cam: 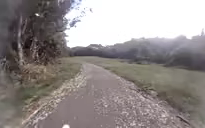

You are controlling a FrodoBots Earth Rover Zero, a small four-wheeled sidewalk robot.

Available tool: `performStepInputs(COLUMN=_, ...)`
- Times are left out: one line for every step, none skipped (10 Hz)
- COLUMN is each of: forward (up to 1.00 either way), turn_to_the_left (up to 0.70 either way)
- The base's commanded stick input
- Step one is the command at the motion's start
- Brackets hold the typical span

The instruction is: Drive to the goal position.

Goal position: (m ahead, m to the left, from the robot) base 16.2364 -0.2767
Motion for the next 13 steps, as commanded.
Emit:
performStepInputs(forward=1.0, turn_to_the_left=0.03)
performStepInputs(forward=1.0, turn_to_the_left=0.02)
performStepInputs(forward=1.0, turn_to_the_left=0.02)
performStepInputs(forward=1.0, turn_to_the_left=0.03)
performStepInputs(forward=1.0, turn_to_the_left=0.02)
performStepInputs(forward=1.0, turn_to_the_left=0.03)
performStepInputs(forward=1.0, turn_to_the_left=0.24)
performStepInputs(forward=1.0, turn_to_the_left=0.3)
performStepInputs(forward=1.0, turn_to_the_left=0.11)
performStepInputs(forward=1.0, turn_to_the_left=0.07)
performStepInputs(forward=1.0, turn_to_the_left=0.03)
performStepInputs(forward=1.0, turn_to_the_left=0.03)
performStepInputs(forward=1.0, turn_to_the_left=0.03)
